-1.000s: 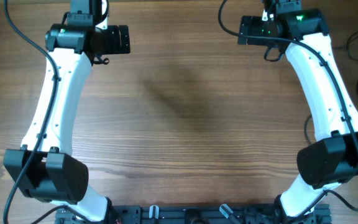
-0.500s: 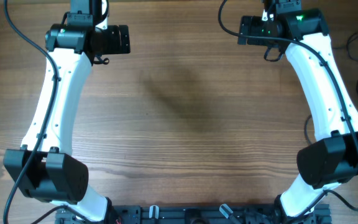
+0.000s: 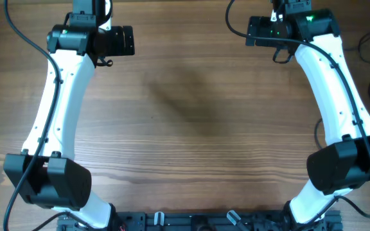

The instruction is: Untangle cables

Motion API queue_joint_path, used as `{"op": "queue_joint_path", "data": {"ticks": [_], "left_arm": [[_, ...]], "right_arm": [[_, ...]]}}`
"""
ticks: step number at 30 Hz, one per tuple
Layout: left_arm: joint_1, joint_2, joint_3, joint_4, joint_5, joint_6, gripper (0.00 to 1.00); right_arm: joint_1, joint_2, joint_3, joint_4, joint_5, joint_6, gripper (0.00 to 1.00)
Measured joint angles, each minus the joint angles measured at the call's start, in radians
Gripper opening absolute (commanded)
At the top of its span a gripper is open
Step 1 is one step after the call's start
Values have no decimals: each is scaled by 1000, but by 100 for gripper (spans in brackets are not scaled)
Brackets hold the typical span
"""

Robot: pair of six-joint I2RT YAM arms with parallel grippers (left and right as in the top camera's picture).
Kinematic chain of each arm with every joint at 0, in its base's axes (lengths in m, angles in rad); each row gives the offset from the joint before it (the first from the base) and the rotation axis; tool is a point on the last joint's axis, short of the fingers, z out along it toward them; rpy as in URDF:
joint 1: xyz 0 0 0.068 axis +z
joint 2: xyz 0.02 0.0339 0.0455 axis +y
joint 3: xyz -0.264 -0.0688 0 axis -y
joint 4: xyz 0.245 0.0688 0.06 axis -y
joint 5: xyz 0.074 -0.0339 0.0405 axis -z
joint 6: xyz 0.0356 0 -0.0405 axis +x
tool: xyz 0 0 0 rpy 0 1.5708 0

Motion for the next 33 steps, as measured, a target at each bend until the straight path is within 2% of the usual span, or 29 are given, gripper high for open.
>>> {"op": "queue_joint_path", "data": {"ticks": [23,30,33], "left_arm": [[0,0,0,-1,0,0,100],[0,-3,0,5,1,-55,100],[-2,-26,-14,53,1,-71,100]], "right_arm": [[0,0,0,0,0,0,100],[0,0,0,0,0,0,100],[0,0,0,0,0,0,100]]}}
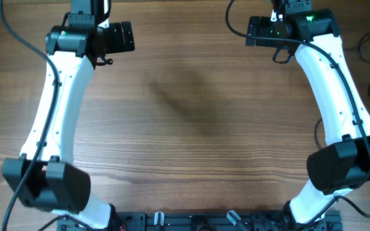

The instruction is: Untangle cables

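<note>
Only the overhead view is given. Thin black cables lie looped at the table's far right edge, partly cut off by the frame. The left arm (56,109) reaches to the far left of the table, its wrist block (92,37) at the top edge. The right arm (329,83) reaches to the far right, its wrist block (281,27) also at the top edge. Both grippers extend past the top edge of the frame and are out of view, so their fingers and anything they hold are hidden.
A bare wooden table (191,128) fills the middle. The two arm bases (47,186) (339,167) stand at the near corners. A dark rail with fittings (198,221) runs along the front edge.
The left arm has shifted slightly to the left, its wrist block a little higher in the frame. The right arm and the cables at the right edge look unchanged.
</note>
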Motion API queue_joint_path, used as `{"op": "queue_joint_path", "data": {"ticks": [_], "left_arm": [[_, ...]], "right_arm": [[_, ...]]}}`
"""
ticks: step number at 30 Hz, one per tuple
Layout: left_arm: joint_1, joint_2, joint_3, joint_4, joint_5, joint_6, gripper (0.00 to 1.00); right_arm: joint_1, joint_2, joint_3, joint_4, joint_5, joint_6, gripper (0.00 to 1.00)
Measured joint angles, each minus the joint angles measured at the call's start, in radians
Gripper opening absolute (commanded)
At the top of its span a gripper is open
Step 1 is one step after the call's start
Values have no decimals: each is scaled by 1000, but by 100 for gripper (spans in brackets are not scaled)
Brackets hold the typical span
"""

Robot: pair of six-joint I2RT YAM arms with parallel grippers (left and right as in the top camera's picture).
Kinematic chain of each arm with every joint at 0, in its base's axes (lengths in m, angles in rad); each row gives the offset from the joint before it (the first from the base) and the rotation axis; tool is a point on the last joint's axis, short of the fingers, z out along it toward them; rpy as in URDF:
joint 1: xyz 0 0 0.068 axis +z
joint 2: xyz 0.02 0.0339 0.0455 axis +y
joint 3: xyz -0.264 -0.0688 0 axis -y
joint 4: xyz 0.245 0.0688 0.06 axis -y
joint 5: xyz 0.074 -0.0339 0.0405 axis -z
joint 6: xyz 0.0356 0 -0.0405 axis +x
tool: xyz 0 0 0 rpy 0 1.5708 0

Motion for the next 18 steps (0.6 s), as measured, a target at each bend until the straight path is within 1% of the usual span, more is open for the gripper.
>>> {"op": "queue_joint_path", "data": {"ticks": [3,7,10,14,18], "left_arm": [[-10,-78,-97,122,0,-6,100],[-31,-246,-335,305,0,-34,100],[-32,-349,-507,404,0,-55,100],[-32,-480,-714,485,0,-89,100],[-32,-611,-851,518,-1,-115,100]], "right_arm": [[0,0,0,0,0,0,100],[0,0,0,0,0,0,100],[0,0,0,0,0,0,100],[0,0,0,0,0,0,100],[0,0,0,0,0,0,100]]}}
